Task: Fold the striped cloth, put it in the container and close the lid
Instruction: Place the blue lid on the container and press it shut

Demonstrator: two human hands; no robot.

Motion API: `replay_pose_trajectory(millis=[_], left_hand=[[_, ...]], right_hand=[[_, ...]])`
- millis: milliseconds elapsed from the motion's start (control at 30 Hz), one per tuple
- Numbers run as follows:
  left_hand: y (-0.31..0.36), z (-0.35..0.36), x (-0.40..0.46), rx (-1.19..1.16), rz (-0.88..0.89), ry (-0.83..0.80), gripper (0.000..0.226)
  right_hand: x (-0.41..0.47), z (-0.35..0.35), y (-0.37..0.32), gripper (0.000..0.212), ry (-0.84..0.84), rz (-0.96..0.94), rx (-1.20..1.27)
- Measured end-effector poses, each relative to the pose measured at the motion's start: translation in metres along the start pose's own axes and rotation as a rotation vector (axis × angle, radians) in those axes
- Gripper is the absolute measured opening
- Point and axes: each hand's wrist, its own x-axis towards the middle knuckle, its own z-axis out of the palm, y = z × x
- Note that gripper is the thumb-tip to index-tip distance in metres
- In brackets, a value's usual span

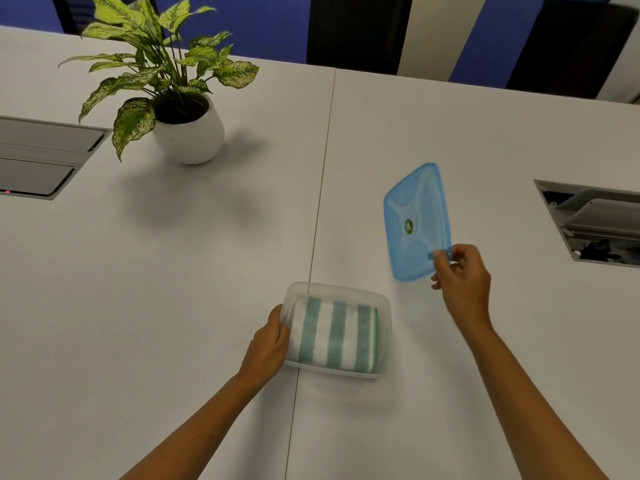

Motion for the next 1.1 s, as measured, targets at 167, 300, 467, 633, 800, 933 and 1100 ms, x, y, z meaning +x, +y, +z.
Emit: replay_pose_trajectory(millis=[167, 300, 467, 633, 800, 933, 1100], left_hand=[[0.002, -0.001, 0.000, -0.115, -0.071, 0.040, 0.054], [0.008, -0.009, 0.000, -0.203, -0.006, 0.194, 0.044], [0.015, -0.024, 0.003, -0.348, 0.054, 0.302, 0.025], [0.023, -0.027, -0.004, -0.502, 0.062, 0.172, 0.033], [0.022, -0.023, -0.011, -0.418, 0.096, 0.190, 0.021], [0.015, -0.020, -0.009, -0.327, 0.066, 0.252, 0.025], [0.009, -0.020, 0.009, -0.220, 0.080, 0.276, 0.028]], right_hand=[[-0.005, -0.014, -0.034, 0.004, -0.087, 0.103, 0.323], [-0.016, -0.011, -0.035, 0.015, -0.222, 0.249, 0.448], [-0.029, -0.005, -0.013, 0.022, -0.426, 0.436, 0.483], [-0.048, 0.012, 0.009, 0.022, -0.509, 0.512, 0.365], [-0.060, 0.029, 0.025, 0.021, -0.337, 0.571, 0.293], [-0.066, 0.041, 0.038, 0.028, -0.201, 0.522, 0.176], [-0.069, 0.049, 0.042, 0.025, -0.132, 0.370, -0.042]])
